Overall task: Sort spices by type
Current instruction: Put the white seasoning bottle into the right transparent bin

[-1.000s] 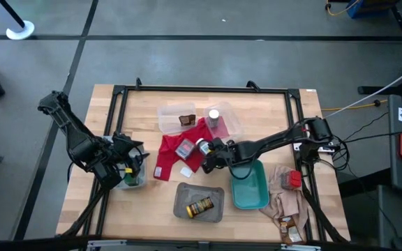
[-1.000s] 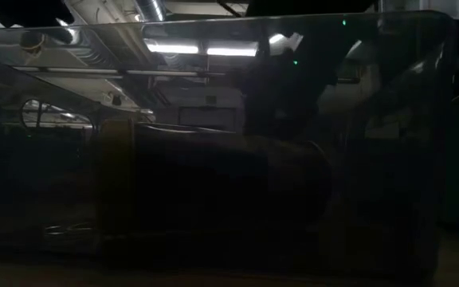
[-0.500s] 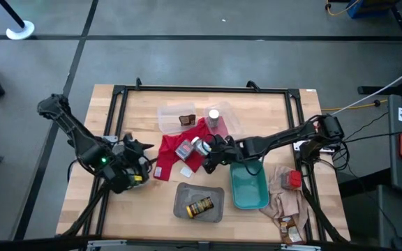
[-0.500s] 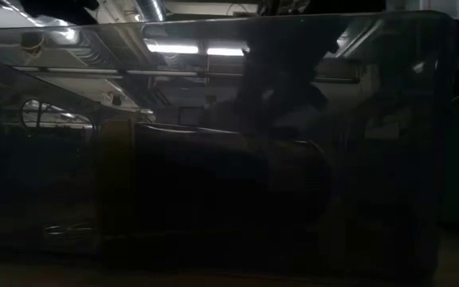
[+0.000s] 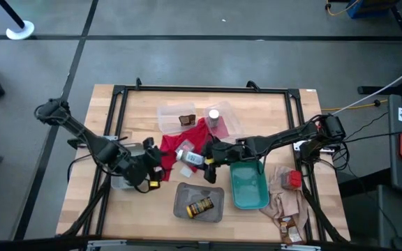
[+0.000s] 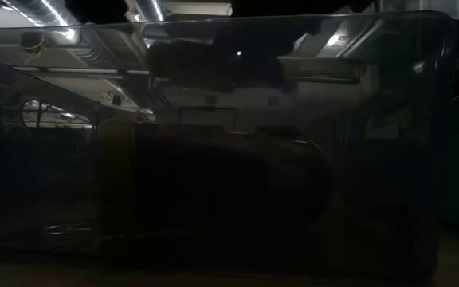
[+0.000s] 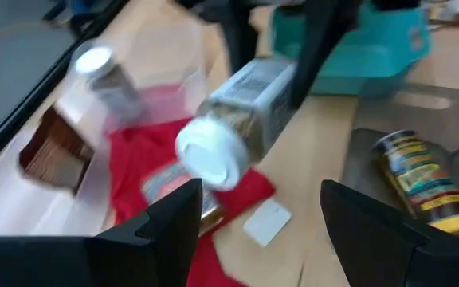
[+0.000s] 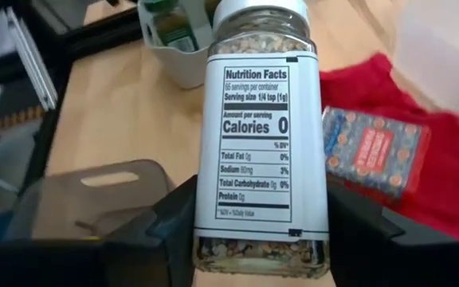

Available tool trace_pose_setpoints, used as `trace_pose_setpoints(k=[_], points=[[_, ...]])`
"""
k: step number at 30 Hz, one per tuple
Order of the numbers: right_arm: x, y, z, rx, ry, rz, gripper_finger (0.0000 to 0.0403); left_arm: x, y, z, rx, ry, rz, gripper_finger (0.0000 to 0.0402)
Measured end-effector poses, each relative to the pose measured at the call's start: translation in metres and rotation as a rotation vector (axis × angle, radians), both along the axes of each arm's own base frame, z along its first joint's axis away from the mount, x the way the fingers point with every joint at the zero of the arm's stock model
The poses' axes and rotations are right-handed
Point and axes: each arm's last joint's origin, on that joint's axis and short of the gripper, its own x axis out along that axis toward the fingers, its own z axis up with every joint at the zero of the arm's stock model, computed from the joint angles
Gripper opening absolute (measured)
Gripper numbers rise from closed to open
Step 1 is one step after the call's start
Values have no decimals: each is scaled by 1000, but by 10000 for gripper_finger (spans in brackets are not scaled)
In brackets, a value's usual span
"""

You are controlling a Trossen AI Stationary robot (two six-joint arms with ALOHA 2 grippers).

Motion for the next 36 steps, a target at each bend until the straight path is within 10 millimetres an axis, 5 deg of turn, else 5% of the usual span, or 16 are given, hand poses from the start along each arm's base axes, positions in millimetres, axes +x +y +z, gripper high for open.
trace_pose_setpoints(k=[15, 36], points=[[-2, 33, 8, -243, -116, 251, 206, 14, 6, 9, -1, -32, -160, 239], [-1, 32, 9, -267, -133, 243, 206, 13, 0, 9, -46, -40, -201, 239]])
